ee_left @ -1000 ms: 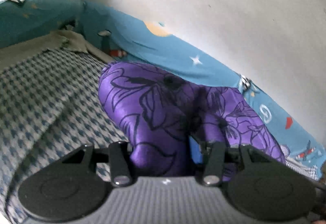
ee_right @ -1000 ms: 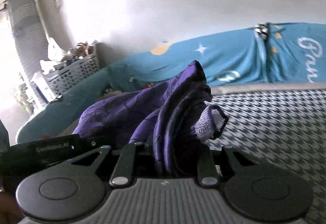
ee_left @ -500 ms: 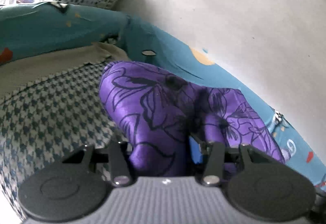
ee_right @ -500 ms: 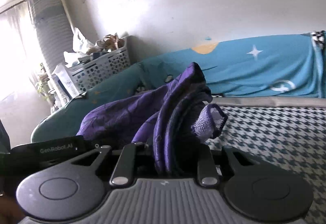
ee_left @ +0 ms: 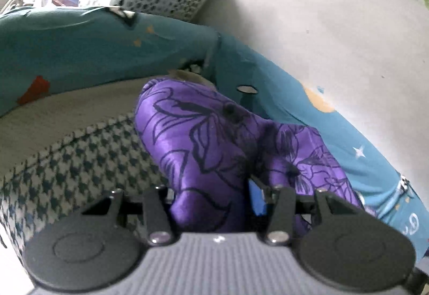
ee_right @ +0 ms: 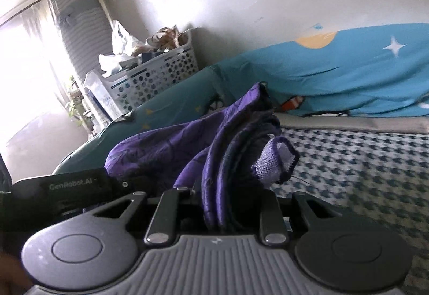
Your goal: Fold clothes
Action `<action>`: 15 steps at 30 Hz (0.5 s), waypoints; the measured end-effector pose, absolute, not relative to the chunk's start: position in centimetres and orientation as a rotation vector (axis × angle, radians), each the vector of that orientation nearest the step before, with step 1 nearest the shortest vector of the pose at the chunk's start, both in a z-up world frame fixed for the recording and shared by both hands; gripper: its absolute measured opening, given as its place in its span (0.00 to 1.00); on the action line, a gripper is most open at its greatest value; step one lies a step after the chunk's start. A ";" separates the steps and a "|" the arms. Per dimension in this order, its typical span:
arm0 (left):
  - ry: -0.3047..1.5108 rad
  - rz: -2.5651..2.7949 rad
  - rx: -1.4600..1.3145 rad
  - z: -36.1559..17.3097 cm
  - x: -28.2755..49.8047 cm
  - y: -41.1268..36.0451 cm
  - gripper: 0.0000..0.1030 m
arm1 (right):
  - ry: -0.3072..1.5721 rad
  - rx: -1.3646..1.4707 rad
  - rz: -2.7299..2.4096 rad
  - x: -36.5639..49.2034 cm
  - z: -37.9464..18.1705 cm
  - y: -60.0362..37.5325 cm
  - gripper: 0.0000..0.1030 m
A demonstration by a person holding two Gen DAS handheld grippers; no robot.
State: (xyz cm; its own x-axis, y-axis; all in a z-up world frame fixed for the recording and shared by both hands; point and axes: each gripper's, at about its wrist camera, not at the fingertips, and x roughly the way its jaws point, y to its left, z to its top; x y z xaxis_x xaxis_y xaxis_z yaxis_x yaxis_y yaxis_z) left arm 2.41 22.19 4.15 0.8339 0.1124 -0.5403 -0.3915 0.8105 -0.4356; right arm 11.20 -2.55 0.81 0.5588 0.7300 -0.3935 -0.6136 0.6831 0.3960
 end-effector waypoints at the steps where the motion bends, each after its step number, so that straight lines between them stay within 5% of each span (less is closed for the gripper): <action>1: 0.523 0.294 -0.569 3.9 2.5 22.7 0.44 | 0.570 0.226 0.807 11.4 0.5 -2.0 0.21; 15: 0.542 0.374 -0.611 0.8 4.0 27.4 0.43 | 0.604 0.217 0.858 14.1 -2.6 3.5 0.21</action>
